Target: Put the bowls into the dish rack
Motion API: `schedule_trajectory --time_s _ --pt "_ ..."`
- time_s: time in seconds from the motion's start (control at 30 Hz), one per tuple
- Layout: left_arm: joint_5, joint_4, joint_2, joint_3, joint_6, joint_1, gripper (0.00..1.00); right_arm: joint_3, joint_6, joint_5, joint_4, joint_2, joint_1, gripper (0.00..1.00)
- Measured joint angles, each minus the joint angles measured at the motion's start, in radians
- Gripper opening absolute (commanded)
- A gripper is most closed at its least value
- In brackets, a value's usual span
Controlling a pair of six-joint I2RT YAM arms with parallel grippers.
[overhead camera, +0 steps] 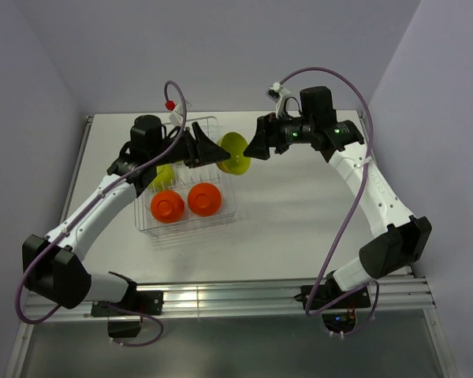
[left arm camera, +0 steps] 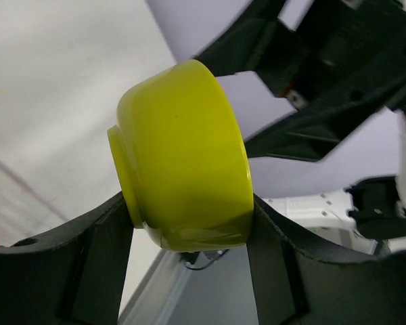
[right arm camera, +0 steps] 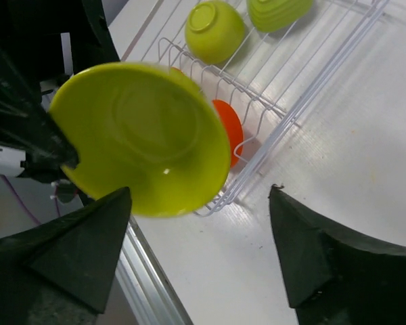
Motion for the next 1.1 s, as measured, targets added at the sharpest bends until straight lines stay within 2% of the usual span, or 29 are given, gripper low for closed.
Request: schedule_trajectory --time_s 0.03,0.27,0.47,0.77,0.93,1.1 --pt "-0.015 -0.018 0.000 0.000 0.011 0.009 0.00 0.000 -0.002 0.008 0.000 0.000 0.000 1.00" --pt "-0.221 -0.245 0.032 0.078 0.168 0.044 0.00 0.000 0.013 0.054 0.002 0.000 -0.021 1.00" --pt "-0.531 -0.398 0.095 0.196 0.285 0.037 0.00 0.000 0.027 0.063 0.002 0.000 -0.072 1.00" --pt "-0.991 -0.521 0.213 0.272 0.371 -0.043 0.00 0.000 0.030 0.062 0.002 0.000 -0.082 1.00" --pt "-1.147 -0.549 0.309 0.309 0.421 -0.113 0.00 0.000 0.030 0.062 0.001 0.000 -0.082 1.00" --pt "-1.257 -0.588 0.392 0.353 0.443 -0.130 0.00 0.000 0.026 0.062 0.001 0.000 -0.082 1.00"
